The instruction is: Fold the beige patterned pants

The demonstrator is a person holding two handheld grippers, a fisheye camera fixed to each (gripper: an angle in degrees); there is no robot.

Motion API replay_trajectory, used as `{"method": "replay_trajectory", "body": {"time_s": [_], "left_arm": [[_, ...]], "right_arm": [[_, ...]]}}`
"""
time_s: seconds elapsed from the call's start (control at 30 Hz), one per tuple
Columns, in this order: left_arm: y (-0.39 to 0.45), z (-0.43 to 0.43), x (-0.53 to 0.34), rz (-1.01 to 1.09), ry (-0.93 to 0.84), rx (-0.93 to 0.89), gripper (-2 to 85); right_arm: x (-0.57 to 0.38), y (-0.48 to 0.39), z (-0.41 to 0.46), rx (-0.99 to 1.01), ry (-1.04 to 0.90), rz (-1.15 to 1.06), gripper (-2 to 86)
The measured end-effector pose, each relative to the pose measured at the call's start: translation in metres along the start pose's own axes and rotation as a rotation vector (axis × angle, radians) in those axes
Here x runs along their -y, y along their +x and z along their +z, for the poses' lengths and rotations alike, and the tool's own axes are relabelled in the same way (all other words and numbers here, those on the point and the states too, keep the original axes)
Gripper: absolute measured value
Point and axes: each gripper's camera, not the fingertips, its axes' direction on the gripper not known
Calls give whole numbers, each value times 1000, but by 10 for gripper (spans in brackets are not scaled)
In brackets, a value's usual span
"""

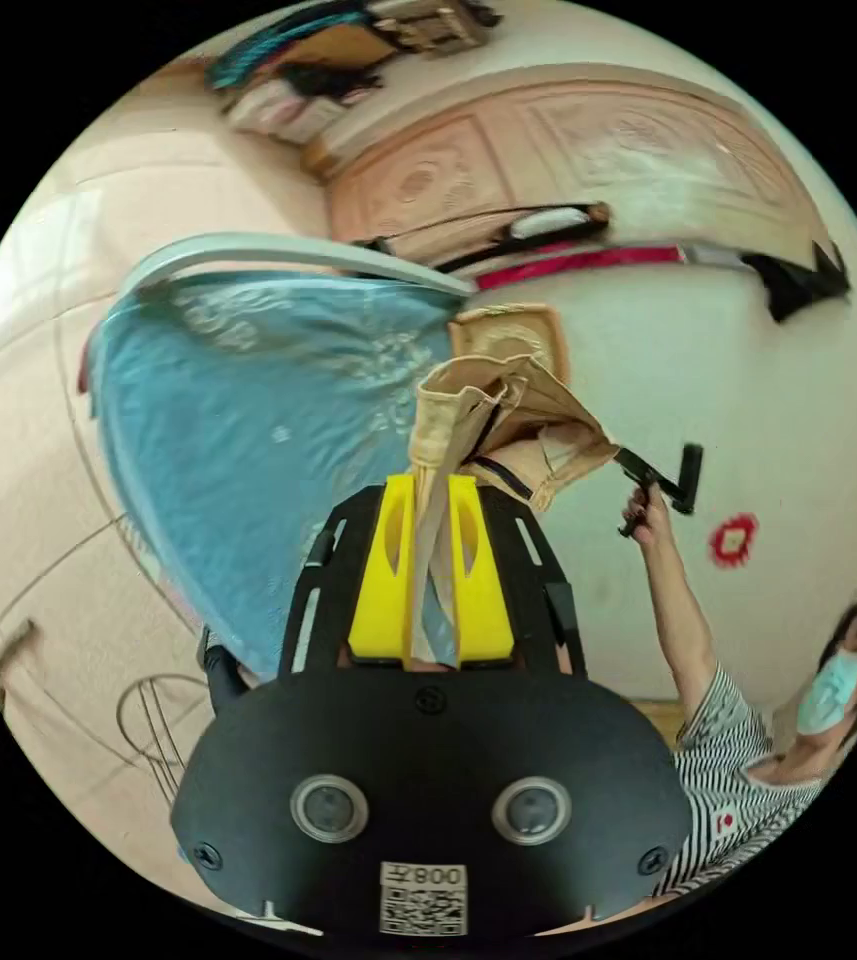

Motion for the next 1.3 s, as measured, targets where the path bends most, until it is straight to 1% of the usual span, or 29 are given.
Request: {"method": "replay_trajectory", "body": {"time_s": [0.07, 0.1, 0.13, 0.2, 0.23, 0.3, 0.33, 0.37, 0.4, 0.43, 0.5, 0.53, 0.6, 0.63, 0.7, 0.8, 1.0, 1.1, 1.23, 1.3], "left_arm": [[-56, 4, 20, -101, -12, 27, 66], [-67, 6, 23, -119, -20, 35, 68], [-84, 14, 31, -128, -63, 39, 69], [-104, 32, 42, -133, -174, 74, 70], [-115, 46, 50, -127, -247, 125, 70], [-130, 69, 61, -121, -339, 169, 70], [-139, 83, 69, -122, -387, 173, 70], [-146, 96, 76, -113, -421, 180, 71], [-150, 102, 80, -106, -438, 186, 71], [-156, 114, 88, -90, -479, 203, 72], [-166, 131, 99, -75, -527, 229, 75], [-172, 140, 106, -66, -540, 226, 76], [-181, 151, 117, -52, -544, 215, 80], [-187, 158, 123, -50, -544, 195, 83], [-198, 170, 131, -43, -551, 182, 88], [-216, 185, 142, -14, -560, 220, 95], [-252, 197, 157, -7, -481, 169, 94], [-268, 197, 163, -5, -449, 114, 94], [-278, 190, 171, 45, -363, 80, 100], [-283, 189, 177, 71, -343, 95, 100]], "right_arm": [[-7, 10, 54, -22, -104, 52, 3], [-22, 18, 78, -11, -133, 62, 0], [-33, 23, 87, -3, -135, 74, 0], [-91, 56, 112, 69, -126, 173, -1], [-108, 65, 116, 99, -119, 204, -1], [-189, 99, 130, 194, -121, 337, 1], [-212, 105, 133, 203, -121, 373, 1], [-259, 115, 138, 218, -127, 448, 1], [-307, 121, 144, 230, -146, 529, 2], [-332, 123, 146, 235, -150, 572, 2], [-429, 125, 154, 284, -138, 743, 2], [-452, 123, 157, 290, -141, 781, 2], [-541, 114, 168, 292, -165, 936, 4], [-561, 112, 171, 298, -167, 967, 4], [-636, 101, 182, 309, -161, 1085, 7], [-709, 87, 194, 313, -156, 1163, 13], [-804, 55, 214, 291, -181, 1161, 44], [-839, 40, 217, 330, -145, 1155, 64], [-874, 25, 201, 278, -70, 1133, 68], [-894, 14, 190, 249, -45, 1105, 75]]}}
